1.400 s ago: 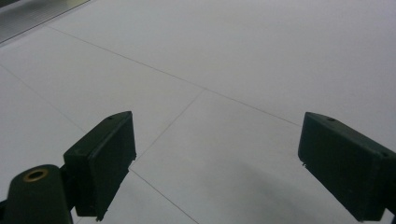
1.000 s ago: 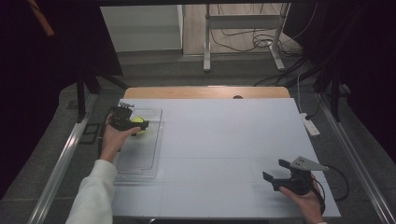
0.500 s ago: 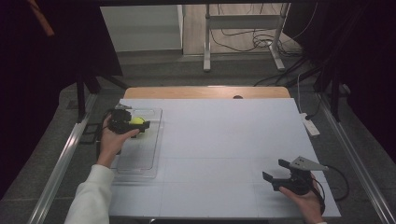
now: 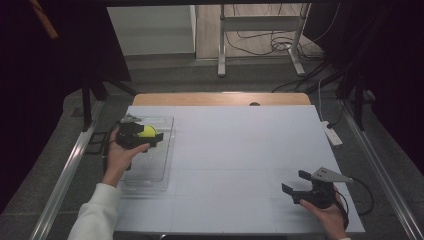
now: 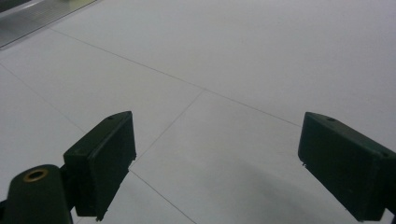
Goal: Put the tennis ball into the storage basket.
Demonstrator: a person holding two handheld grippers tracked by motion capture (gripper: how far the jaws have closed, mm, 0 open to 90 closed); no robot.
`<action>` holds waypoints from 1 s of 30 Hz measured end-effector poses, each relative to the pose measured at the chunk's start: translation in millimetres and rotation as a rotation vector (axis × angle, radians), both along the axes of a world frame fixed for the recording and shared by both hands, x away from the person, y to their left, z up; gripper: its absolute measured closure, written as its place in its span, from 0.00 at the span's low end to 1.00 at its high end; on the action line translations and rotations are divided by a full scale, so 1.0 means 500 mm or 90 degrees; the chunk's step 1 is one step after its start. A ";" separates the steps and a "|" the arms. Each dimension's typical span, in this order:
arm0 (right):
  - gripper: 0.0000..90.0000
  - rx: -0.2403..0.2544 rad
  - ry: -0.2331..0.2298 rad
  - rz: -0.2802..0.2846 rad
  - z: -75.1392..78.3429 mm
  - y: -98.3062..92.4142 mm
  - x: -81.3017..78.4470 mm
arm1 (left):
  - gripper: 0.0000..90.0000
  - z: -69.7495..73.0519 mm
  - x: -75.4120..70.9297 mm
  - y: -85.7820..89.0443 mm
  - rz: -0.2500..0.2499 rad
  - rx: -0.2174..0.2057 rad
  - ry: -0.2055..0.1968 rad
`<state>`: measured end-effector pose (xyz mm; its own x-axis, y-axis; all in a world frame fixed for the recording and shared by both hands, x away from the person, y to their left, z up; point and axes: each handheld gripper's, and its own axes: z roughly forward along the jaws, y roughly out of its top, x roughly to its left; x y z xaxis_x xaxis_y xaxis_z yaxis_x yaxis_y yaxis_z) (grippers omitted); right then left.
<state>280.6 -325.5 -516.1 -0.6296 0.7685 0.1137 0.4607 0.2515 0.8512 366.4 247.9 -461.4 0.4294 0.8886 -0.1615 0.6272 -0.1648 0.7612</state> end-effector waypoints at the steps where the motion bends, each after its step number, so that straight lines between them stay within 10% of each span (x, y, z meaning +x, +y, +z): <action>1: 0.12 0.000 0.000 0.000 0.000 0.000 0.000 | 0.12 0.000 -0.003 -0.001 -0.001 -0.003 -0.002; 30: 0.12 -0.008 -0.001 -0.002 0.003 0.001 -0.010 | 0.12 -0.007 -0.141 -0.039 -0.077 -0.049 -0.052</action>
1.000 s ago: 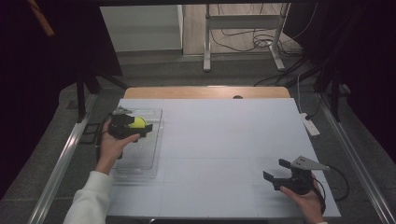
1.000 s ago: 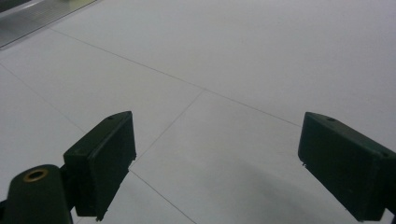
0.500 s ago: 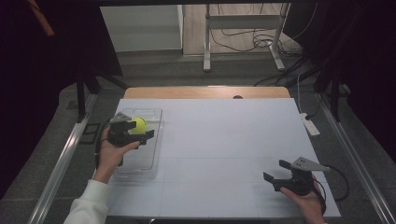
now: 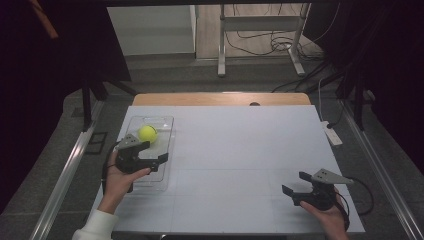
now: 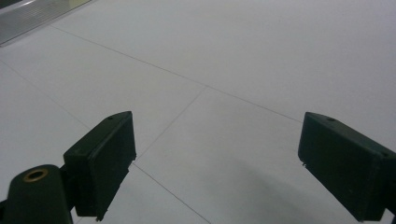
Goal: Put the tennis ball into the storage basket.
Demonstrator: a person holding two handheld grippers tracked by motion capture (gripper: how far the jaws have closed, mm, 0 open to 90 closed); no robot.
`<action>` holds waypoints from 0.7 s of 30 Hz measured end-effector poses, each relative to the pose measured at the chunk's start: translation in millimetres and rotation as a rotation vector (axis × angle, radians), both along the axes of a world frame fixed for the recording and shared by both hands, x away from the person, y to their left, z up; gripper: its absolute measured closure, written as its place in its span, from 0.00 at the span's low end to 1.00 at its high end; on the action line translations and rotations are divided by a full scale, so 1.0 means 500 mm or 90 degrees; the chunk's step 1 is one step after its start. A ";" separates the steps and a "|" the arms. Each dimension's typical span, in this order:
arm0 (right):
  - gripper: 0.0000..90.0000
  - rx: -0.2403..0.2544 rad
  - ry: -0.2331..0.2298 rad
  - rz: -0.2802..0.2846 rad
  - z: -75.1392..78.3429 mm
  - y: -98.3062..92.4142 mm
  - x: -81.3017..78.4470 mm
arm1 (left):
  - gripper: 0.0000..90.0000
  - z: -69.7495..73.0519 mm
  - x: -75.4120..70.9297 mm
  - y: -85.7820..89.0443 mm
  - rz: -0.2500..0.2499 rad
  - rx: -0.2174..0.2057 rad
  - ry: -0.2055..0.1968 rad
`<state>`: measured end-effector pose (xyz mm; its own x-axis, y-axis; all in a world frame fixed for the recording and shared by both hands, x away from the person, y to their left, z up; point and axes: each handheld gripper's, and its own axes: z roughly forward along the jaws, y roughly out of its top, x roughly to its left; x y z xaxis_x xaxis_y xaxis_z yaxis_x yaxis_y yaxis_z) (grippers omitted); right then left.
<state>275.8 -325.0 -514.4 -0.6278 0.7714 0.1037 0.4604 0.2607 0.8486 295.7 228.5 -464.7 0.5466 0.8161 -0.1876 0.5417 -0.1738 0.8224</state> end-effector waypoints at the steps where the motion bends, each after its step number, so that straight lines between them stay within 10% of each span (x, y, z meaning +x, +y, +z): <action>1: 0.12 0.000 0.000 0.000 0.000 0.001 0.000 | 0.12 0.000 -0.004 -0.002 -0.003 -0.001 -0.001; 21: 0.12 0.000 -0.002 0.001 0.002 0.002 -0.002 | 0.12 -0.025 -0.059 -0.025 -0.038 0.001 -0.020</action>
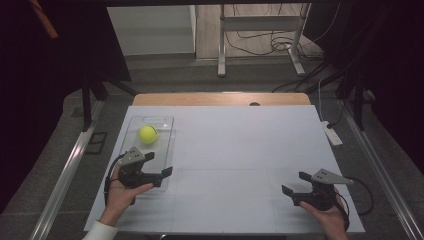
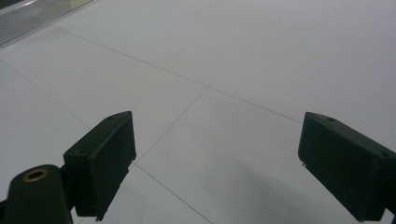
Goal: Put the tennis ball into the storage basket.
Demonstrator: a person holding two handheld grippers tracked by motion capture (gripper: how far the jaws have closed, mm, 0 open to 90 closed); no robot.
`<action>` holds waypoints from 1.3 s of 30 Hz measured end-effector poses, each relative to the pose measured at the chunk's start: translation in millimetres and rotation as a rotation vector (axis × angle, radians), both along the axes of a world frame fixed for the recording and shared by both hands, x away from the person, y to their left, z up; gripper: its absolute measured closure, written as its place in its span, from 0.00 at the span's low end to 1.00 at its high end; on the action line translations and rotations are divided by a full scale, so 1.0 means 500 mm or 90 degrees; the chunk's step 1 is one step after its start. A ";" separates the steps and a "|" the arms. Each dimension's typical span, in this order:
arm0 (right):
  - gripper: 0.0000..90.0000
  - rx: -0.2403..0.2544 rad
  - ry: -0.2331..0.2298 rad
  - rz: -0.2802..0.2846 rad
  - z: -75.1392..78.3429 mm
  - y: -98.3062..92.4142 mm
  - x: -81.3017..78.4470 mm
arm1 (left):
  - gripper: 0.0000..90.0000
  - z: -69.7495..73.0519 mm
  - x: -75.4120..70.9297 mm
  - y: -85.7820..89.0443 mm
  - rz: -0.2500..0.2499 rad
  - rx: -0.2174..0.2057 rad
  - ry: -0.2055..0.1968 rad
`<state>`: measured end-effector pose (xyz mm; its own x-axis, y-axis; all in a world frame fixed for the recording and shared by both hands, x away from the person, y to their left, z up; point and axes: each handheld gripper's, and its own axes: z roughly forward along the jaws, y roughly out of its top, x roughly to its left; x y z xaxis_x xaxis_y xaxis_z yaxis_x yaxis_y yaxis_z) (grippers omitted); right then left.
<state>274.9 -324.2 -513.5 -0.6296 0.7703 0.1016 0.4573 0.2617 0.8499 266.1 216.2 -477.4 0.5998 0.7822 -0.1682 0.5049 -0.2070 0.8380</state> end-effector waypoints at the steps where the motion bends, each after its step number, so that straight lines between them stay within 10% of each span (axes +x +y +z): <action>1: 0.12 0.001 0.000 0.000 0.000 0.000 0.000 | 0.12 0.000 -0.003 0.000 0.000 -0.002 -0.002; 39: 0.12 0.023 -0.039 0.023 0.017 0.006 -0.007 | 0.11 -0.049 -0.030 -0.031 -0.036 0.020 0.029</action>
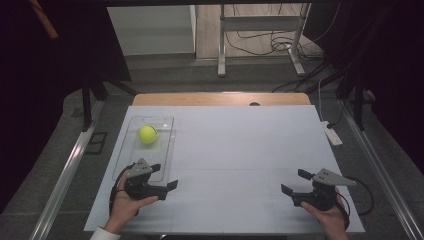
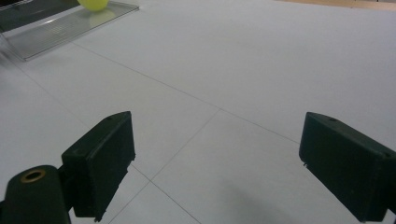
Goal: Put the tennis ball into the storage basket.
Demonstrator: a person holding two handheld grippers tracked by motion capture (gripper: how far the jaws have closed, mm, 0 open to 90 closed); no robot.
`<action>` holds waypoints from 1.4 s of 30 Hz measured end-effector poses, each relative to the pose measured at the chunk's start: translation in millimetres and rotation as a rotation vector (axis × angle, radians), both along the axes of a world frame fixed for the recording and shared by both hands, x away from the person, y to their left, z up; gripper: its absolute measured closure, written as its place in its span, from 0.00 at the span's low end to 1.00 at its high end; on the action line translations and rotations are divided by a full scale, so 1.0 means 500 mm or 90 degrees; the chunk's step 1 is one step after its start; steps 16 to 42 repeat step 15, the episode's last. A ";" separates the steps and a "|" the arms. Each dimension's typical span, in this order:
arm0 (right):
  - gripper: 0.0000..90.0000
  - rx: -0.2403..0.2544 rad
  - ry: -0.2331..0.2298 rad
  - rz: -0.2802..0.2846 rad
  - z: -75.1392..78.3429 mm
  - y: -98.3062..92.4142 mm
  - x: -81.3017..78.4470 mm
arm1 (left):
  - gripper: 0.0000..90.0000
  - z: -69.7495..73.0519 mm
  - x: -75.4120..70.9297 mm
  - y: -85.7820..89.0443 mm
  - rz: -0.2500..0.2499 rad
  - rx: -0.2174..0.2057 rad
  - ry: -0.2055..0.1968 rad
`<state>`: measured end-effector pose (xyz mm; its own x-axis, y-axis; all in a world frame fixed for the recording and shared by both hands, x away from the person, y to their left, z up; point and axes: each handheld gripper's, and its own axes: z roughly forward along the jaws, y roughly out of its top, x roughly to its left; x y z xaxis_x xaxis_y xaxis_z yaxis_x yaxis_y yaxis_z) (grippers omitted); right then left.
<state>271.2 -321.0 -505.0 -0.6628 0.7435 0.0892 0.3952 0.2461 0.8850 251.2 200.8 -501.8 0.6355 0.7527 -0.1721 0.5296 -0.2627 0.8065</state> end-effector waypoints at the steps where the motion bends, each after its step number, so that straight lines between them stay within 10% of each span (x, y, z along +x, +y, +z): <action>1: 0.12 0.000 0.000 0.000 0.000 0.000 0.000 | 0.11 0.000 0.000 0.000 0.000 0.000 0.000; 42: 0.12 0.004 0.000 0.003 -0.001 0.002 0.008 | 0.11 0.000 -0.003 0.000 0.006 0.001 0.000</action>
